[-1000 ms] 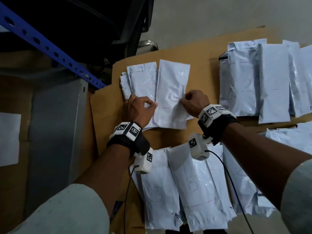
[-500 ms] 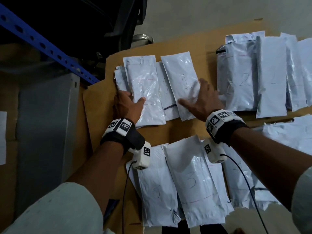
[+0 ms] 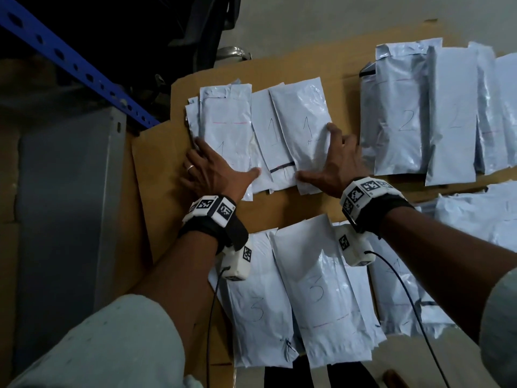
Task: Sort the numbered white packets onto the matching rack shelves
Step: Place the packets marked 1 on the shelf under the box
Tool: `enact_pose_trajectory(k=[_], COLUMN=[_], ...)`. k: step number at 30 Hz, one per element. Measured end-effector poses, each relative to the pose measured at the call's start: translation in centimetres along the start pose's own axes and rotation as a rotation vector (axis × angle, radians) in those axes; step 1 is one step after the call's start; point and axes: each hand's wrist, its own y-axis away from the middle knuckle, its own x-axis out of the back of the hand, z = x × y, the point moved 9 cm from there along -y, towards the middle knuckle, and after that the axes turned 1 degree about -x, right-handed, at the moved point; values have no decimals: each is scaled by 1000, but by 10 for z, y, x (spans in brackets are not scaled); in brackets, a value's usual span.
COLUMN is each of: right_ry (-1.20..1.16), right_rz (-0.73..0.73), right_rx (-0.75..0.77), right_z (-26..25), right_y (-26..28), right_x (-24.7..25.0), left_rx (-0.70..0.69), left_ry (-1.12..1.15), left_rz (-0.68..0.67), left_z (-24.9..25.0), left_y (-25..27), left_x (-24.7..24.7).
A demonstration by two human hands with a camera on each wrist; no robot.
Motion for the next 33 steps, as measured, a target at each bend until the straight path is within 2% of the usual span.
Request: enact_pose_trajectory(k=[5,10,16,20,27,33], right_ry=[-133,-218,-293,-332,-469,-562], right_rz=[82,202,251,367,492,498], right_rx=[51,105,102,151,203,236], right_z=[3,2,7,1,-6,-14], right_y=[5,22,48,83,159,232], right_x=[8,20,37,68,121,174], left_rx=[-32,-112,-199,-220,-237,-205], left_ry=[54,165,283,324,387,421], left_rz=[61,186,319,369,427,537], left_z=[2,4,7,5,18,29], left_y=[3,14,48,75,155,247], left_x=[7,20,40,58,114,178])
